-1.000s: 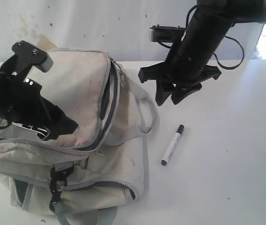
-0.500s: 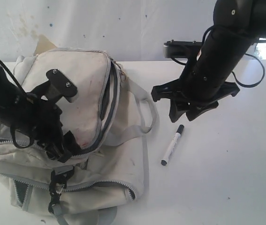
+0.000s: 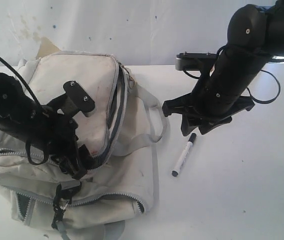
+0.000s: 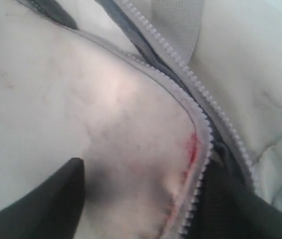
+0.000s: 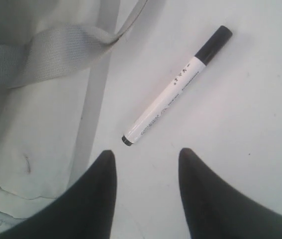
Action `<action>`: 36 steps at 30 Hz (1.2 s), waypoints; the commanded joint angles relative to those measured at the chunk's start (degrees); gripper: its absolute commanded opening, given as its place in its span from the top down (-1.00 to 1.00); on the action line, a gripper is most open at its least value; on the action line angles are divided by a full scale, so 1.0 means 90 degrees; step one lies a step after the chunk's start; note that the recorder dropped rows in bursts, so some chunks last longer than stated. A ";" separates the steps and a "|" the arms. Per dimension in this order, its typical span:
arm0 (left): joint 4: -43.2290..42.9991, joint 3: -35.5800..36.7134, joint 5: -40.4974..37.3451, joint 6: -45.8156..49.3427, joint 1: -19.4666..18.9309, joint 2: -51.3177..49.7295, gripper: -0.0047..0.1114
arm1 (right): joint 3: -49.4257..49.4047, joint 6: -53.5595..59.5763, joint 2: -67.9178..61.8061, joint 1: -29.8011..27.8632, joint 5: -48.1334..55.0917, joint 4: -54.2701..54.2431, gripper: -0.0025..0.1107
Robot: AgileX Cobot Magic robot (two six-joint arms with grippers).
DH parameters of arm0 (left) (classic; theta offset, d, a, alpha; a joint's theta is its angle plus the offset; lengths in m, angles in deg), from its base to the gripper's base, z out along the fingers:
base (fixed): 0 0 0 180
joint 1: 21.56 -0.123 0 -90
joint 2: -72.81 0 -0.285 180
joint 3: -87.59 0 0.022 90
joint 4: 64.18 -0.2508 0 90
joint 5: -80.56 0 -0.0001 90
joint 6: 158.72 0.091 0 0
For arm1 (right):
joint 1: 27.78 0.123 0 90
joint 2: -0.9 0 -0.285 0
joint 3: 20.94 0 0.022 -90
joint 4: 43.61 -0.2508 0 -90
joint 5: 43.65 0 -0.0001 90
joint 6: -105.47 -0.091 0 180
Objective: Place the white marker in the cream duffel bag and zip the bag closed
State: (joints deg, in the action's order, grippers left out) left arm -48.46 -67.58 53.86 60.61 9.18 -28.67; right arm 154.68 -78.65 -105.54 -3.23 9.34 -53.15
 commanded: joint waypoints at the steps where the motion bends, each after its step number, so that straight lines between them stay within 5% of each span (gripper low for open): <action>1: 0.0082 -0.0011 0.0042 -0.0454 0.0036 -0.0011 0.39 | -0.0027 -0.0020 0.0021 -0.0063 -0.0093 0.0066 0.29; 4: 0.0072 -0.0011 -0.0025 -0.0524 0.0036 -0.0011 0.91 | -0.0027 -0.0020 0.0021 -0.0063 -0.0150 0.0066 0.29; 14: 0.0102 -0.0323 -0.0282 -0.1524 0.0011 0.0608 0.91 | -0.0027 -0.0243 0.0021 -0.0063 -0.0216 0.0066 0.29; 20: 0.0176 -0.0334 -0.0200 -0.2482 -0.0351 0.1236 0.91 | -0.0027 -0.0413 0.0021 -0.0063 -0.0258 0.0066 0.29; 36: 0.2078 -0.0334 -0.0031 -0.3125 -0.2945 0.1809 0.91 | -0.0027 -0.0888 -0.0714 -0.0063 -0.0393 0.0137 0.29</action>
State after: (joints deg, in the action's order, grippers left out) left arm -31.63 -70.37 52.73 32.62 -15.65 -14.19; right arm 154.63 -85.49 -110.68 -3.23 6.44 -52.49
